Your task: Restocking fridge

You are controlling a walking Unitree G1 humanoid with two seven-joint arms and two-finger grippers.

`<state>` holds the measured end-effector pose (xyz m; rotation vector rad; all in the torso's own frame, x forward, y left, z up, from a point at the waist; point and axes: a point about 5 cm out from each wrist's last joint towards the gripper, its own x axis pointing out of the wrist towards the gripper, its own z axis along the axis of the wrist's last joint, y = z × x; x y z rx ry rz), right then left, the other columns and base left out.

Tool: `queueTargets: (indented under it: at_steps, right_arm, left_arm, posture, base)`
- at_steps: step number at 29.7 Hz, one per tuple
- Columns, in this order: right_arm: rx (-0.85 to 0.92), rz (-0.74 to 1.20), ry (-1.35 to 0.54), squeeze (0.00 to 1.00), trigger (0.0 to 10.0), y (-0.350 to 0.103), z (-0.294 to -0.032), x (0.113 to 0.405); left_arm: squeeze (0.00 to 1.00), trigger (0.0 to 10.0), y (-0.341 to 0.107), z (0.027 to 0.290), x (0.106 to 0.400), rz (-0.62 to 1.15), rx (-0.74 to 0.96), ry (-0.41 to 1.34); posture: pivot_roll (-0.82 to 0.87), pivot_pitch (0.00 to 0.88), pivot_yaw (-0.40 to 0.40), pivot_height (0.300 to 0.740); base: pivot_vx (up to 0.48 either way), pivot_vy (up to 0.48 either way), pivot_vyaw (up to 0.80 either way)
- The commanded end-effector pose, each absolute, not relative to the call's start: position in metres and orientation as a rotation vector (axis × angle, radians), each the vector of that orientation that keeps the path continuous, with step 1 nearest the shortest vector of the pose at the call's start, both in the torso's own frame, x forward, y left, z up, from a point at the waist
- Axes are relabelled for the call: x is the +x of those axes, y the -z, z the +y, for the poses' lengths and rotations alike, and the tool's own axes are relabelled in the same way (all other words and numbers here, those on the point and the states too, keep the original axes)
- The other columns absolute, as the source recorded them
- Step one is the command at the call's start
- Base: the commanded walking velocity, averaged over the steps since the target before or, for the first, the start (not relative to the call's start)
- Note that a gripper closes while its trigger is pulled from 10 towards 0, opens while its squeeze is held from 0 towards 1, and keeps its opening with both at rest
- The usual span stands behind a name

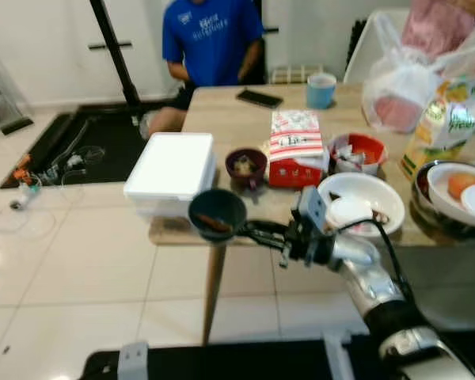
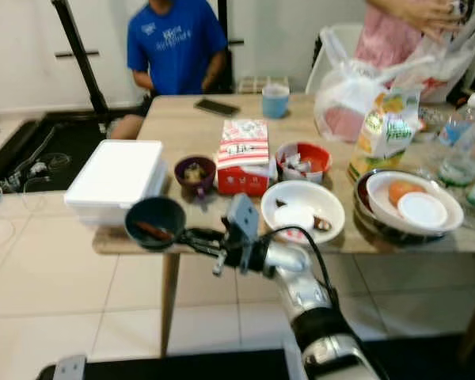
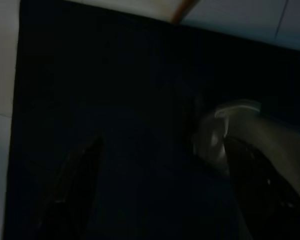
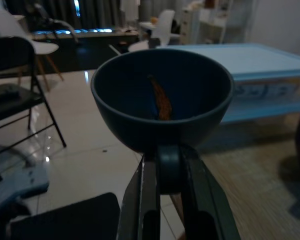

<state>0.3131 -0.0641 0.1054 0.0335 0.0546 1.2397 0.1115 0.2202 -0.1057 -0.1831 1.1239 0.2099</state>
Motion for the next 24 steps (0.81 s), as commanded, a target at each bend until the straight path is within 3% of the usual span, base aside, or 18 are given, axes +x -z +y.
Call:
queueTargets:
  at_steps: [1,3,14,24]
  right_arm:
    - [0.017,0.078,-1.222,0.00,10.0,-0.1006,-0.0727,0.3135]
    - [0.011,0.081,-1.228,0.00,10.0,-0.1001,-0.0725,0.3132]
    - [0.021,0.085,-1.274,0.00,10.0,-0.0983,-0.0731,0.3084]
    - [0.013,0.080,-1.243,0.00,10.0,-0.0978,-0.0740,0.3106]
  left_arm:
    - [0.00,10.0,0.1047,0.2214,0.1140,1.118,-0.180,-0.213]
    - [0.00,10.0,0.1049,0.2211,0.1139,1.119,-0.180,-0.213]
    - [0.00,10.0,0.1064,0.2163,0.1122,1.128,-0.186,-0.205]
    - [0.00,10.0,0.1076,0.2153,0.1081,1.138,-0.180,-0.197]
  posture:
    - [0.02,0.000,0.035,0.740]
    - [0.02,0.000,0.035,0.740]
    - [0.01,0.000,0.033,0.740]
    - [0.01,0.000,0.032,0.740]
  base:
    - [0.000,-0.472,0.00]
    - [0.000,-0.472,0.00]
    - [0.000,-0.472,-0.76]
    - [0.000,-0.472,0.00]
